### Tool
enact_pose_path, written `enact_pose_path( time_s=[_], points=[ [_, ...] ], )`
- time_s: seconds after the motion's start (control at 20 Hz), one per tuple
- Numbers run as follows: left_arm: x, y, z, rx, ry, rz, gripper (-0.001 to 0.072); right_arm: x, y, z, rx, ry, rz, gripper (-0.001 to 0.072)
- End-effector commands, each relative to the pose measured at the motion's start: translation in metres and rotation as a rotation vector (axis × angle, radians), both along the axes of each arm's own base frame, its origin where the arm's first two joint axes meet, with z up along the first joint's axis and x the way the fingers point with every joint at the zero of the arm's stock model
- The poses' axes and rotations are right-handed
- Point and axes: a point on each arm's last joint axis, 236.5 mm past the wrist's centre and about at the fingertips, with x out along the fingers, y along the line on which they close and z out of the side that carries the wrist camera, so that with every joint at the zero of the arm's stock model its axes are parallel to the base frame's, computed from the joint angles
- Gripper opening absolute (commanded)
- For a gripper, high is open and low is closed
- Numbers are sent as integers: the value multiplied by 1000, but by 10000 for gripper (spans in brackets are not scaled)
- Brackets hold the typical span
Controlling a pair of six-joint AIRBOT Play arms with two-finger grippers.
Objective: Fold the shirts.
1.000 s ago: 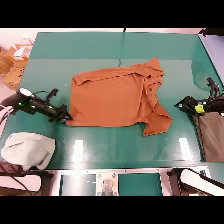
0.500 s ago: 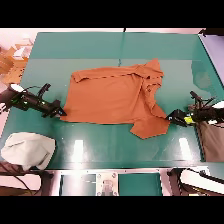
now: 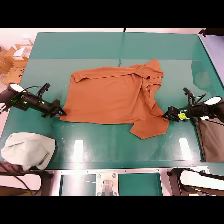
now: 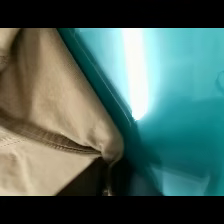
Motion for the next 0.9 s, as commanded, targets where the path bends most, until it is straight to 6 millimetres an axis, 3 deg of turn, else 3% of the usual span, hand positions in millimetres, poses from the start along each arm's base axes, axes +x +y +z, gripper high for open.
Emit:
enact_pose_path(
  time_s=[0.0,0.05,0.15,0.2,0.3,0.4,0.45,0.55,0.6,0.7,0.8,0.85],
  points=[
    [-2,-4,5,-23,10,-8,20,3,12,15,41,12,37,19],
    [1,-6,12,-40,2,-12,20,5,15,24,63,9,49,18],
    [14,-12,40,-86,-46,-29,20,23,29,60,150,-61,48,17],
    [25,-17,65,-121,-90,-44,20,38,37,88,208,-126,39,17],
    [49,-26,131,-182,-241,-73,19,68,55,177,359,-323,52,17],
    [71,-35,223,-216,-481,-91,19,85,61,280,483,-551,76,17],
    [76,-40,280,-225,-634,-107,19,88,59,330,528,-657,73,18],
    [68,-48,392,-196,-941,-125,20,83,49,431,605,-895,61,18],
    [57,-50,453,-155,-1121,-113,20,72,43,482,649,-1019,61,18],
    [16,-54,565,-89,-1471,-66,20,42,33,568,737,-1249,51,19],
    [-35,-53,647,-79,-1738,55,20,8,20,629,770,-1435,5,19],
    [-58,-48,670,-46,-1827,107,20,-6,14,648,751,-1504,-24,18]
  ],
)
